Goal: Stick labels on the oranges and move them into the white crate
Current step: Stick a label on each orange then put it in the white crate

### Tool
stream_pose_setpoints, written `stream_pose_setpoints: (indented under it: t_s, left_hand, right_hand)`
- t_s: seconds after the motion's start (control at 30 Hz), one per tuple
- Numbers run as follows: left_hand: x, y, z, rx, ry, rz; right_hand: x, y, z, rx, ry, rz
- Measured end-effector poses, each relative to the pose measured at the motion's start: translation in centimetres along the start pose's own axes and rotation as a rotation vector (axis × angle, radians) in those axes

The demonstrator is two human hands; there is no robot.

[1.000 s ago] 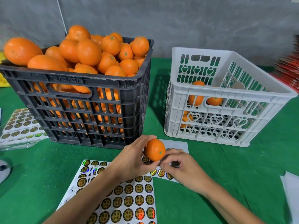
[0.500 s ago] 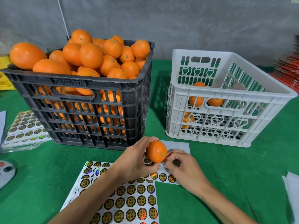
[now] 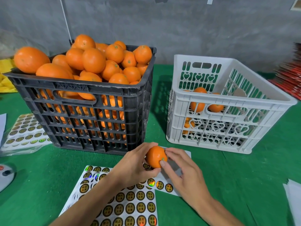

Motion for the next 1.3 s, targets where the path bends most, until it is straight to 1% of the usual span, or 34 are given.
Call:
stream_pose_setpoints:
  t_s: [0.07, 0.13, 0.2, 0.27, 0.4, 0.53, 0.6, 0.67, 0.77, 0.83, 0.9, 0.93, 0.97, 1.07, 1.1, 1.17, 1.27, 1.3]
  left_hand:
    - [0.3, -0.1, -0.1, -0.003, -0.013, 0.023]
    - [0.5, 0.0, 0.0, -0.009, -0.021, 0.026]
    - [0.3, 0.0, 0.2, -0.022, -0.017, 0.014]
    - [-0.1, -0.2, 0.3, -0.055, -0.004, -0.026]
    - [-1.7, -1.5, 0.6, -0.182, 0.052, -0.065]
    - [-6.0, -5.0, -0.2, -0.339, 0.223, -0.037]
    - [-9.1, -7.3, -1.8, -0.377, 0.276, -0.06]
    - [-12.5, -9.7, -4.1, -0.388, 0.31, -0.097]
    - [-17.0, -12.7, -8.0, -0.398, 0.326, -0.205]
    - [-18.9, -13.6, -10.7, -0.321, 0.267, -0.279]
    - [-19.5, -13.7, -12.9, -0.167, 0.163, -0.394]
    - [-19.5, -13.9, -13.5, -0.121, 0.14, -0.48]
    - [-19.4, -14.4, -13.6, -0.108, 0.136, -0.565]
    - [-17.6, -17.3, -12.5, -0.163, 0.12, -0.739]
    - [-16.3, -18.7, -11.9, -0.188, 0.077, -0.764]
    - [-12.7, -22.0, -10.6, -0.222, -0.087, -0.783]
    - [-6.9, -26.6, -8.1, -0.237, -0.395, -0.815]
    - [-5.3, -27.9, -7.4, -0.238, -0.459, -0.82]
  right_hand:
    - [0.1, 0.2, 0.1, 0.065, -0.002, 0.082]
    - [0.0, 0.6, 0.2, 0.1, -0.013, 0.106]
    - [0.0, 0.7, 0.2, 0.1, -0.027, 0.102]
    - [0.5, 0.4, 0.1, 0.087, -0.074, 0.178]
    - [2.4, -0.5, -0.3, -0.06, -0.256, 0.477]
    - [4.4, -3.4, -1.3, -0.259, -0.346, 0.53]
    - [5.5, -6.1, -2.3, -0.393, -0.342, 0.513]
    - [6.7, -9.0, -3.7, -0.509, -0.296, 0.465]
    - [8.0, -12.8, -6.2, -0.584, -0.171, 0.415]
    - [8.2, -14.5, -7.9, -0.57, -0.053, 0.42]
    - [8.2, -15.0, -9.2, -0.515, 0.033, 0.438]
    - [8.2, -14.8, -9.6, -0.477, 0.046, 0.451]
    - [8.2, -14.5, -10.0, -0.438, 0.038, 0.459]
    - [8.0, -12.7, -10.7, -0.377, -0.02, 0.473]
    - [8.1, -12.0, -11.1, -0.365, -0.032, 0.477]
    - [8.0, -10.6, -11.8, -0.332, -0.013, 0.477]
    - [8.0, -8.6, -12.5, -0.298, 0.037, 0.51]
    - [7.9, -8.2, -12.6, -0.301, 0.045, 0.522]
Point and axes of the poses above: each hand's wrist, its own z-axis away from the middle knuckle, its own y-axis out of the palm, x = y × z, the point moved 5 cm from there along -z, towards the middle knuckle, and after that the axes turned 10 degrees about x, right-handed, at the moved point
